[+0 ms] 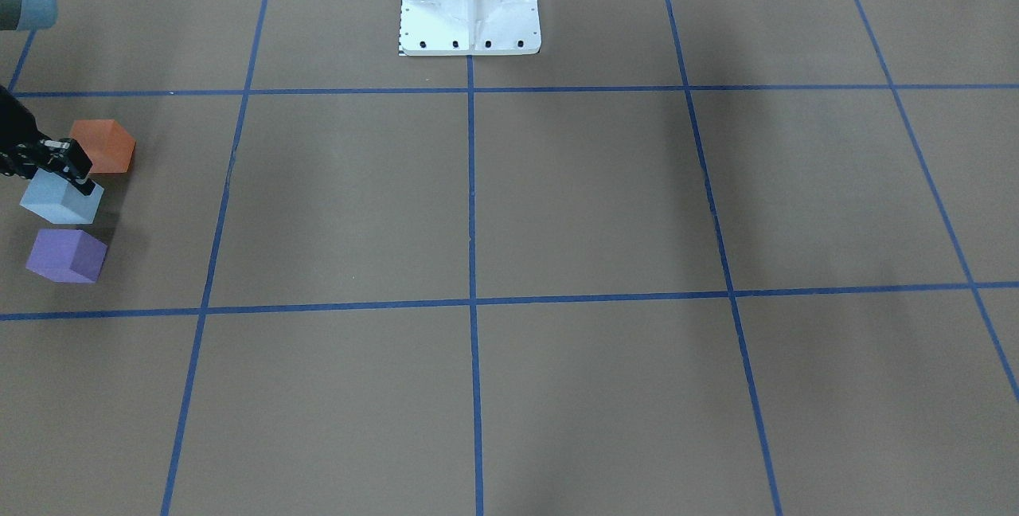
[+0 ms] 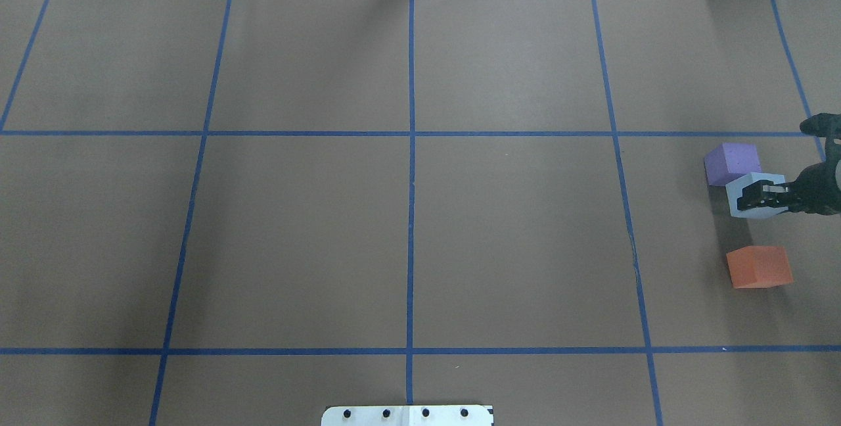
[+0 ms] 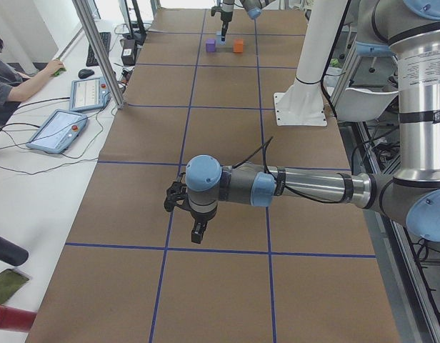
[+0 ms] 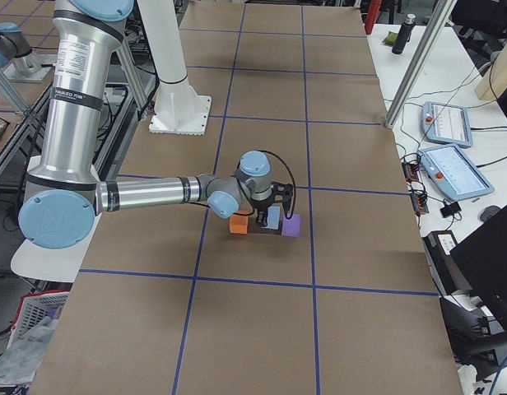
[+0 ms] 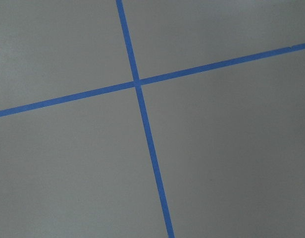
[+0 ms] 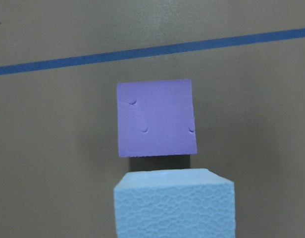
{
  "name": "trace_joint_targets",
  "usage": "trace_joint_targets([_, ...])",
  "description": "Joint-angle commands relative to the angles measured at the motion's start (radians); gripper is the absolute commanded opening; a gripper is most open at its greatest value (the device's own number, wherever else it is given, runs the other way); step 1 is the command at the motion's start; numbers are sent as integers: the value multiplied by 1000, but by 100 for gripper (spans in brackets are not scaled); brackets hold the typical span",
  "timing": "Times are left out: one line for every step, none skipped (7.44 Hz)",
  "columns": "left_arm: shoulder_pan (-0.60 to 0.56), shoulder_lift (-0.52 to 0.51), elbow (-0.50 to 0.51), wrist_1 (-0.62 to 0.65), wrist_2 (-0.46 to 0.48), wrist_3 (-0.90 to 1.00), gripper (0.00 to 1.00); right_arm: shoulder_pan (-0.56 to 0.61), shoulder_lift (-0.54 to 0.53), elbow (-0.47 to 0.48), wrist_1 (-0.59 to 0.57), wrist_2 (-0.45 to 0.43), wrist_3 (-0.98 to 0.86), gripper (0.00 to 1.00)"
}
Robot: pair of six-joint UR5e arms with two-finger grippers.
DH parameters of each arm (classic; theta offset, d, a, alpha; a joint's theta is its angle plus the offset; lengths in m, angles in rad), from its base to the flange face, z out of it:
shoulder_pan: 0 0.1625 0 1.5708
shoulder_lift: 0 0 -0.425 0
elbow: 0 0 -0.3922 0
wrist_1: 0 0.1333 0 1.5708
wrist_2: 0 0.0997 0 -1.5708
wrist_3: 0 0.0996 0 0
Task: Place blue block between orange and purple blocks
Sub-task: 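Carry the light blue cube into the gap between purple and orange cubes, then lower the cube onto the table, open the right gripper and withdraw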
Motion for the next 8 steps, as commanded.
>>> trace_joint_targets([0,0,0,0,0,0,100,-62,-1,-16,13,-61,15,0])
trace_joint_targets([0,0,1,0,0,0,100,-69,1,-18,11,-62,3,28])
trace_joint_targets([0,0,2,0,0,0,100,-71,2,-16,13,-62,-2,99])
trace_joint_targets([0,0,2,0,0,0,100,-74,1,-16,11,-60,-28,100])
trace_joint_targets([0,0,2,0,0,0,100,-68,-4,-10,11,-49,-87,100])
trace_joint_targets([0,0,2,0,0,0,100,-29,-1,-1,-1,-7,-120,100])
trace_joint_targets([0,0,2,0,0,0,100,57,-5,14,-19,92,-166,100])
trace_joint_targets([0,0,2,0,0,1,100,138,-4,54,-105,125,-257,100])
